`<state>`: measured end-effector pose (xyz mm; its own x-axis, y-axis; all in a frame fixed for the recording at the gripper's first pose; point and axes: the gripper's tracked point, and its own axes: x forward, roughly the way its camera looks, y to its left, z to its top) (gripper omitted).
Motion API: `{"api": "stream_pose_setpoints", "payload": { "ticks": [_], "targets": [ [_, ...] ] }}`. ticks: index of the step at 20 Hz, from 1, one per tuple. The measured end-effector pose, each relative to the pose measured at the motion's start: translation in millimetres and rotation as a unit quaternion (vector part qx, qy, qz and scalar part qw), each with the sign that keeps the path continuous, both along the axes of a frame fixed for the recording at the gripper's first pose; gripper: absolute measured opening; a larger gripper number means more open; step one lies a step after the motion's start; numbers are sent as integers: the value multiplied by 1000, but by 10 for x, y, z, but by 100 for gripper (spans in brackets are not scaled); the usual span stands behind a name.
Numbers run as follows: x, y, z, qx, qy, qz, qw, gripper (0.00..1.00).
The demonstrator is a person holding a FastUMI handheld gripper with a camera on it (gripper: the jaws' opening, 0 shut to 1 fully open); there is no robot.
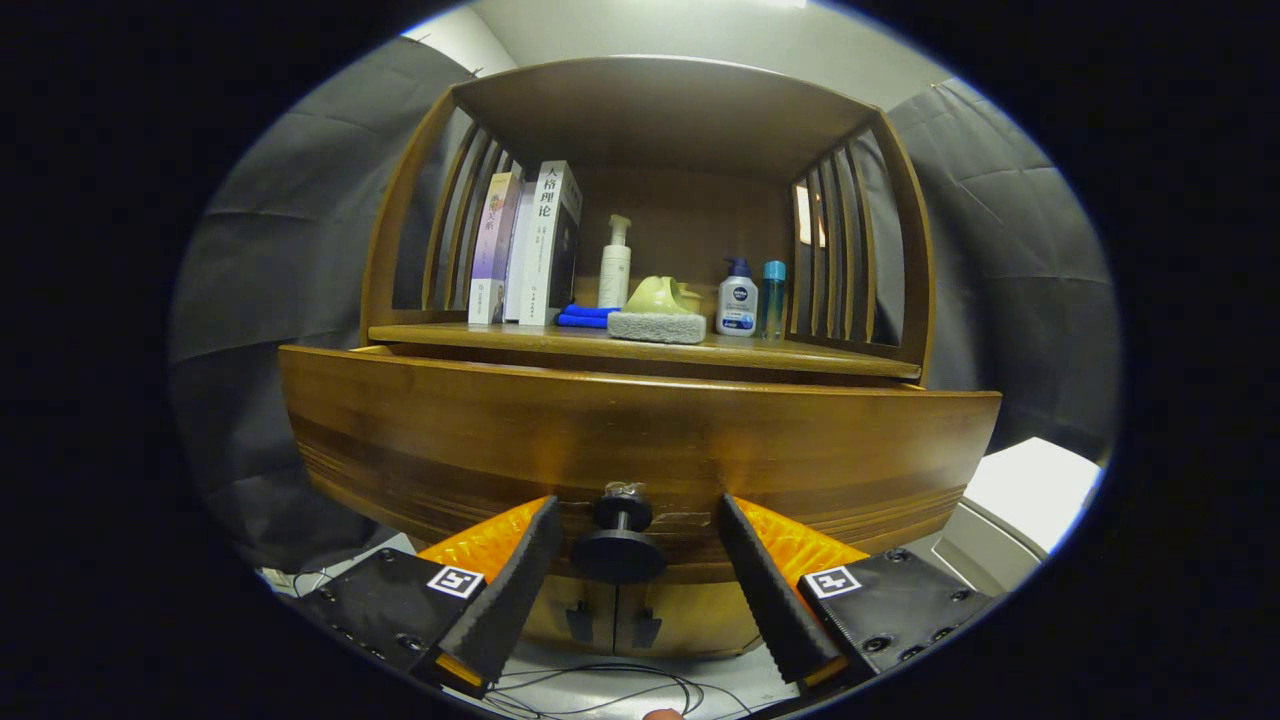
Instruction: Pull open the drawer, take out the items inside it, and place them on the countertop above the cabinet.
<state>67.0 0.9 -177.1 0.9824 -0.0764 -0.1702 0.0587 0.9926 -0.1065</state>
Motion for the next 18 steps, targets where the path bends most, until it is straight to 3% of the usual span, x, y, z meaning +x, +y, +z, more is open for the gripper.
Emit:
{"api": "stream_pose_setpoints", "payload": {
  "ticks": [18],
  "targets": [
    [742, -8, -10, -4, -3, -12, 1000, 100]
  ]
}}
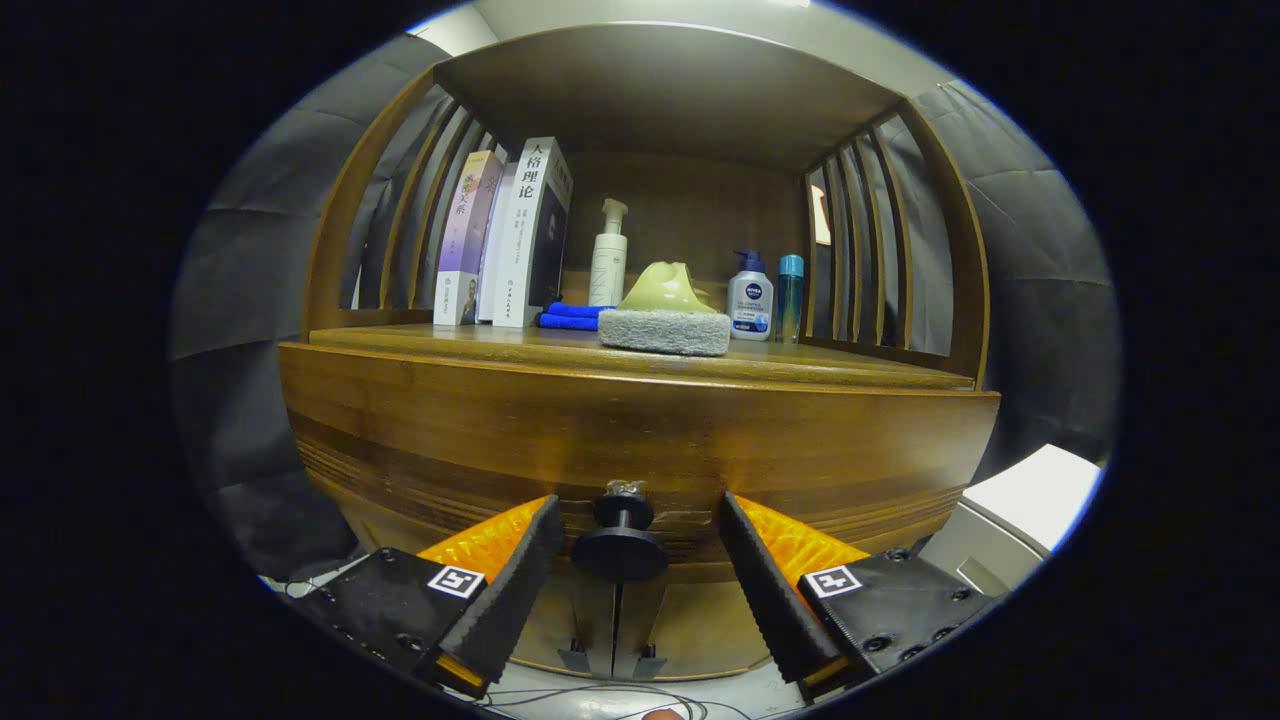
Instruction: Pull open the drawer, take out the items inside it, and place them on the countertop above the cabinet.
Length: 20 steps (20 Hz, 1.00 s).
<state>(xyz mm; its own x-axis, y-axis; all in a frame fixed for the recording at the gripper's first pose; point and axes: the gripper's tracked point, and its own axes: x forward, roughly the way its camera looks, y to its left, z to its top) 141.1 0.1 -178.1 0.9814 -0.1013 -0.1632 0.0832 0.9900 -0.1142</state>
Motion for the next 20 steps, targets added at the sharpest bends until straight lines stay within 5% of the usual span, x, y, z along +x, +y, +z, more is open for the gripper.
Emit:
{"api": "stream_pose_setpoints", "payload": {
  "ticks": [10, 20],
  "targets": [
    [29, 46, 1, -2, 12, 9, 1000, 100],
    [-775, 110, 1119, 58, -50, 42, 996, 99]
  ]
}}
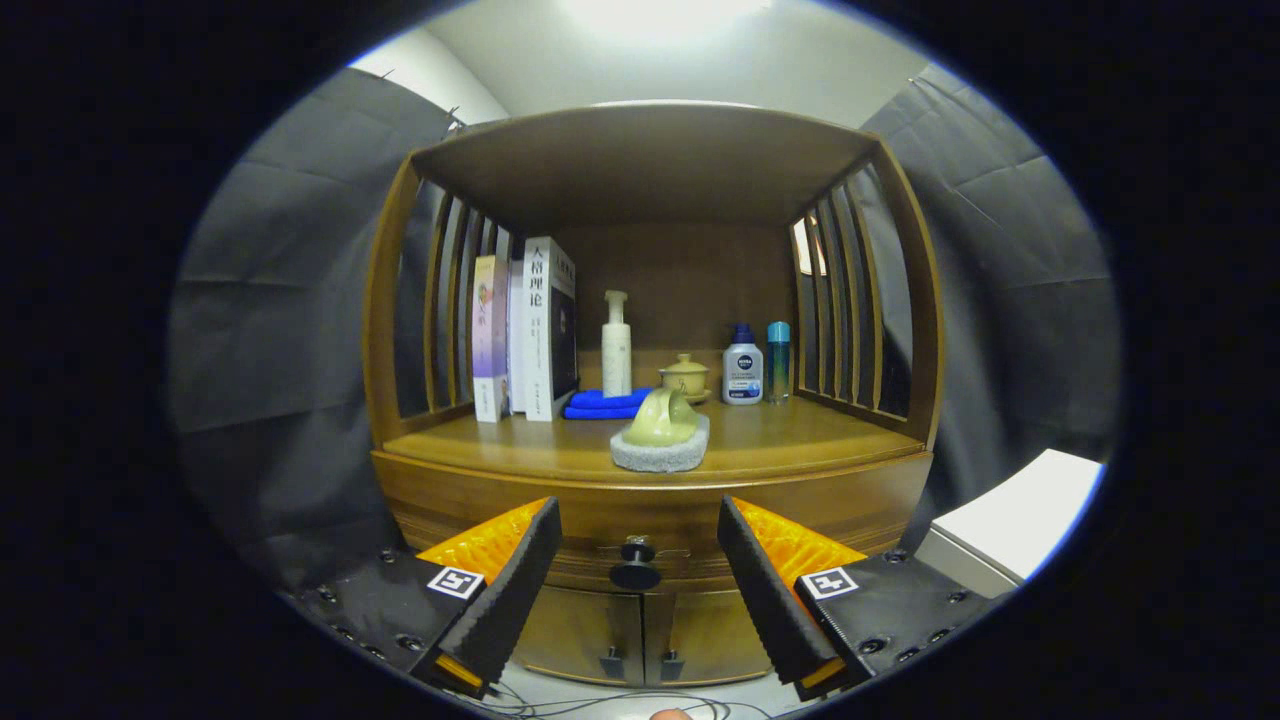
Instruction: Pull open the drawer, take out the items inside it, and place them on the countertop above the cabinet.
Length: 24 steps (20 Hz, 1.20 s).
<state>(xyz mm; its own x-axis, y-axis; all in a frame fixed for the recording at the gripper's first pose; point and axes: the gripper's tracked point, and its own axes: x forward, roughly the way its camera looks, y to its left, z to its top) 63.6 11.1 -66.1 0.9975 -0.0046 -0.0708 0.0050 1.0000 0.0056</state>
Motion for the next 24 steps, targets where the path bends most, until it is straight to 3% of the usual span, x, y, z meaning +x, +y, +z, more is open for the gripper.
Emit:
{"api": "stream_pose_setpoints", "payload": {
  "ticks": [12, 24],
  "targets": [
    [-805, 116, 886, -10, -52, 38, 998, 98],
    [-867, 78, 951, -1, -51, 34, 998, 97]
  ]
}}
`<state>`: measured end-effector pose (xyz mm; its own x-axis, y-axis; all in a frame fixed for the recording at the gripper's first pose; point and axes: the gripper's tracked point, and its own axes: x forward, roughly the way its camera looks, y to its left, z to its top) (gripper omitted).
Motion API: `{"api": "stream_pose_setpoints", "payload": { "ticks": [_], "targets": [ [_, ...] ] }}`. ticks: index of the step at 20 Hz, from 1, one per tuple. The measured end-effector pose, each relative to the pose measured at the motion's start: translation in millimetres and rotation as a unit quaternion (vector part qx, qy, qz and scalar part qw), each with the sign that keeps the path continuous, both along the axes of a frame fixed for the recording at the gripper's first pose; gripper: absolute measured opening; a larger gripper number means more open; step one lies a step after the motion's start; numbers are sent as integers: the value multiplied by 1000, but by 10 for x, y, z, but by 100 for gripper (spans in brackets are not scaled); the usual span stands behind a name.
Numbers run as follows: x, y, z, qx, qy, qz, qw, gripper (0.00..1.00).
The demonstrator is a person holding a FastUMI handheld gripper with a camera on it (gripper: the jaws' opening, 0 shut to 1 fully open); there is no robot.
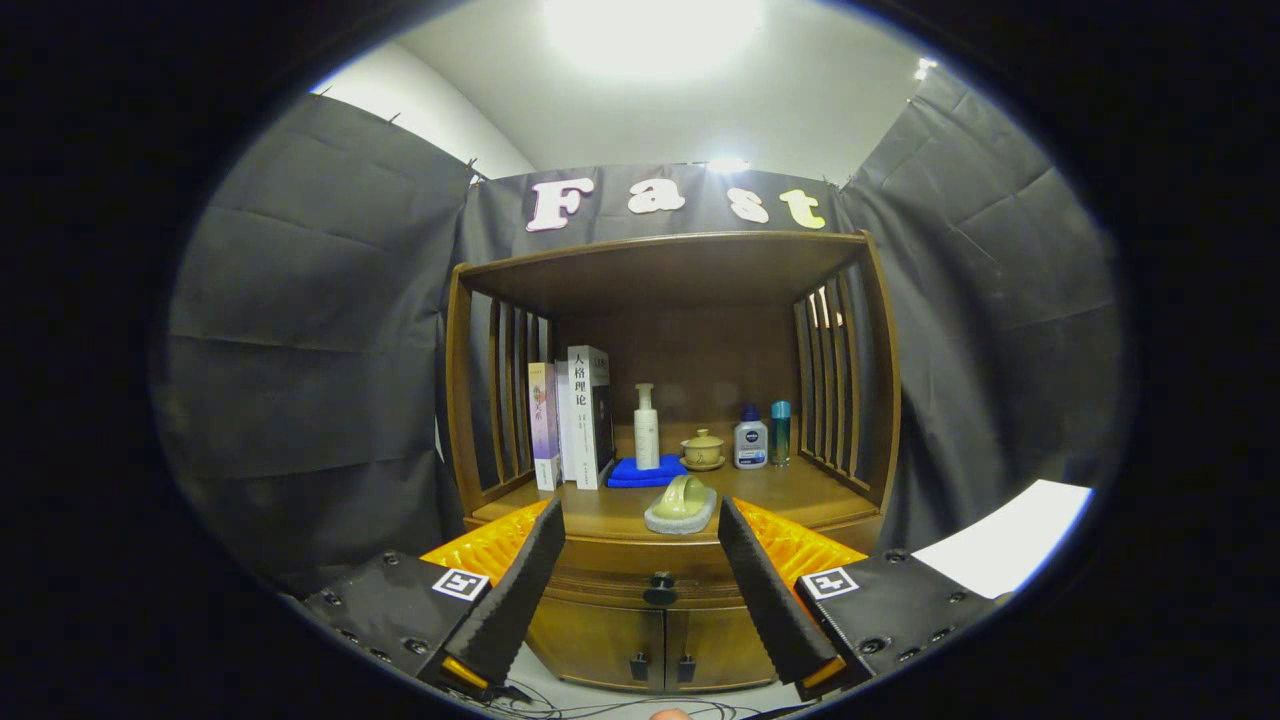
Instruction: Pull open the drawer, take out the items inside it, and place them on the countertop above the cabinet.
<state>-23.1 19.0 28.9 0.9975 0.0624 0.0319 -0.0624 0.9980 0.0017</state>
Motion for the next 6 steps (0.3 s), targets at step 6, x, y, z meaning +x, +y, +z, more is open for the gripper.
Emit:
{"api": "stream_pose_setpoints", "payload": {
  "ticks": [6],
  "targets": [
    [30, 53, -86, -8, 11, 4, 1000, 97]
  ]
}}
